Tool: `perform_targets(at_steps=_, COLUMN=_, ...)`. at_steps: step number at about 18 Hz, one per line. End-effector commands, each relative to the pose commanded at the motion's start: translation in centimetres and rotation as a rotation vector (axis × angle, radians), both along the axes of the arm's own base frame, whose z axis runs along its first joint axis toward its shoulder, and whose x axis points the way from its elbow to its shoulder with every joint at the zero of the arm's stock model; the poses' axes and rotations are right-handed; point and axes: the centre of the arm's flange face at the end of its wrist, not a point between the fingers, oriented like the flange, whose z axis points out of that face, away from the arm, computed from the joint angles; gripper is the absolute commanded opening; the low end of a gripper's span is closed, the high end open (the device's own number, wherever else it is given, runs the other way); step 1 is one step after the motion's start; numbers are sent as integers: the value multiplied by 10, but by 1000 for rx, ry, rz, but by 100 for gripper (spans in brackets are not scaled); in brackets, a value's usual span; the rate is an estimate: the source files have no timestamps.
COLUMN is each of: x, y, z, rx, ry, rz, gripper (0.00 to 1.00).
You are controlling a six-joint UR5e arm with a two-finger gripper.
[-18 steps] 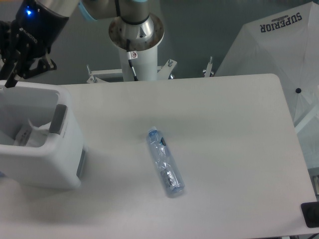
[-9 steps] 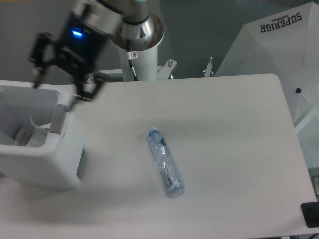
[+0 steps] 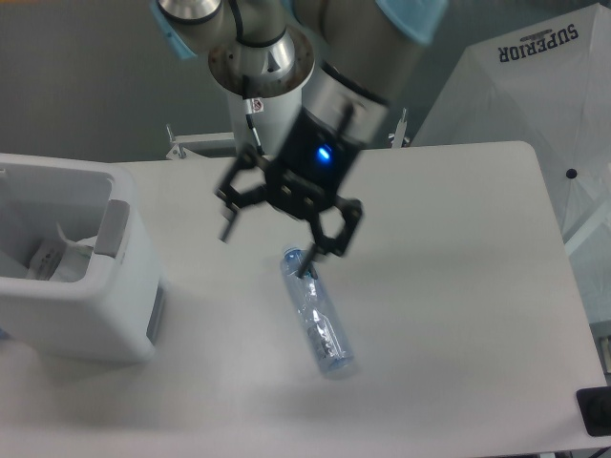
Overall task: Place the trash in the trash can
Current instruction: 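Move the open gripper back over the clear water bottle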
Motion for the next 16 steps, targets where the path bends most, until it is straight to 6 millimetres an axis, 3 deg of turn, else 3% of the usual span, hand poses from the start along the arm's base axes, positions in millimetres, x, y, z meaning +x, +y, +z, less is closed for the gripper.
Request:
perform_targets(at_steps=5, x=-18, y=12, z=-53, rx=-125, ry=-42, rz=44, gripper=100)
perform_targets(at_steps=11, x=-23, y=55, z=-111, rx=-310, ry=-27, rz=84, gripper=100)
perform_targets(at_steps=16, x=-24, y=59, z=-151, rx=-434, ry=-24, rz=76, gripper=100)
